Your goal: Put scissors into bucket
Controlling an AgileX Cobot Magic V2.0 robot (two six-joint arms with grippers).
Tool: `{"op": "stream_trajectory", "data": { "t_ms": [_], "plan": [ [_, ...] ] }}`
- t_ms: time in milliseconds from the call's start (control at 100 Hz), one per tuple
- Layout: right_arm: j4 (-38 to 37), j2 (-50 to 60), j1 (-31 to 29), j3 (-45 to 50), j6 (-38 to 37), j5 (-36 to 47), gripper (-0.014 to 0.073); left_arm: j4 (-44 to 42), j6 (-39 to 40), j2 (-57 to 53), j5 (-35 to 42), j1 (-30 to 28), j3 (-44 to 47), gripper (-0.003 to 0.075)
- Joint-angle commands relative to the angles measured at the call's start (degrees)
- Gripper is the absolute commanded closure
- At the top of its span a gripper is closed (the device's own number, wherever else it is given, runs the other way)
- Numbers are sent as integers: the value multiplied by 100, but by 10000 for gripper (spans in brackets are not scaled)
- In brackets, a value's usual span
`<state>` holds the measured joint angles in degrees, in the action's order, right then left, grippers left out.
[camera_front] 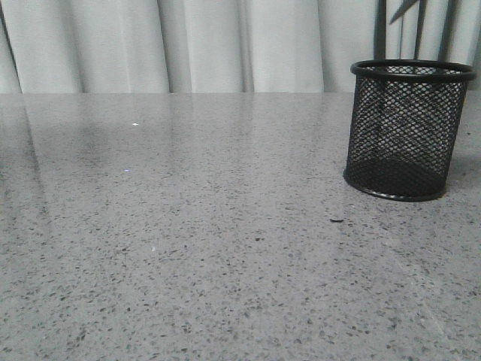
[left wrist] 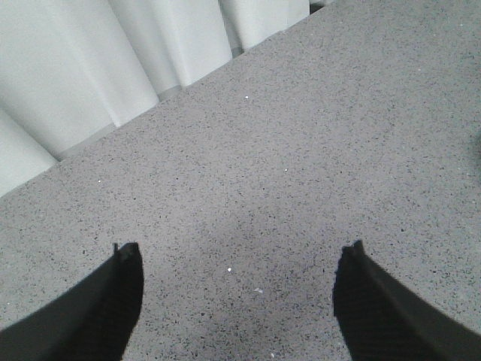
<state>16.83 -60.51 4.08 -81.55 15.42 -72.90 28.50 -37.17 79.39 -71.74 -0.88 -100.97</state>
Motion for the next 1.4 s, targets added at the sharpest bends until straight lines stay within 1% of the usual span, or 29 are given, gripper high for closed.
{"op": "stream_trajectory", "data": {
  "t_ms": [0, 270, 600, 760, 840, 880, 910, 970, 980, 1030, 1070, 1260, 1390],
  "plan": [
    [-51, 100, 14, -8, -12, -238, 643, 244, 60, -187, 270, -13, -167, 228],
    [-62, 100, 14, 419, -38, -238, 643, 244, 60, -187, 270, -13, -167, 228],
    [-51, -278, 36, 446, -38, -175, 642, 244, 60, -187, 305, -13, -167, 228],
    [102, -606, 170, 446, 159, -112, 636, 244, 60, -187, 305, -13, -167, 228],
    [181, -759, 194, 446, 193, -102, 578, 244, 60, -187, 305, -13, -167, 228],
    [175, -837, 194, 446, 193, -102, 510, 244, 60, -187, 305, -13, -167, 228],
    [175, -872, 194, 446, 193, -89, 475, 244, 60, -187, 305, -13, -167, 228],
    [175, -916, 194, 446, 193, -8, 352, 244, 60, -187, 305, -13, -167, 228],
    [175, -916, 194, 446, 193, 5, 352, 244, 60, -187, 305, -13, -167, 228],
    [175, -916, 194, 446, 193, 108, 267, 244, 60, -187, 294, -13, -167, 228],
    [117, -916, 194, 396, 193, 134, 230, 244, 60, -187, 294, -13, -167, 228],
    [-474, -904, 194, -165, 193, 123, 222, 244, 60, -187, 275, -13, -167, 228],
    [-631, -904, 183, -718, 193, 182, 222, 244, 60, -187, 275, -13, -167, 230]
  ]
}}
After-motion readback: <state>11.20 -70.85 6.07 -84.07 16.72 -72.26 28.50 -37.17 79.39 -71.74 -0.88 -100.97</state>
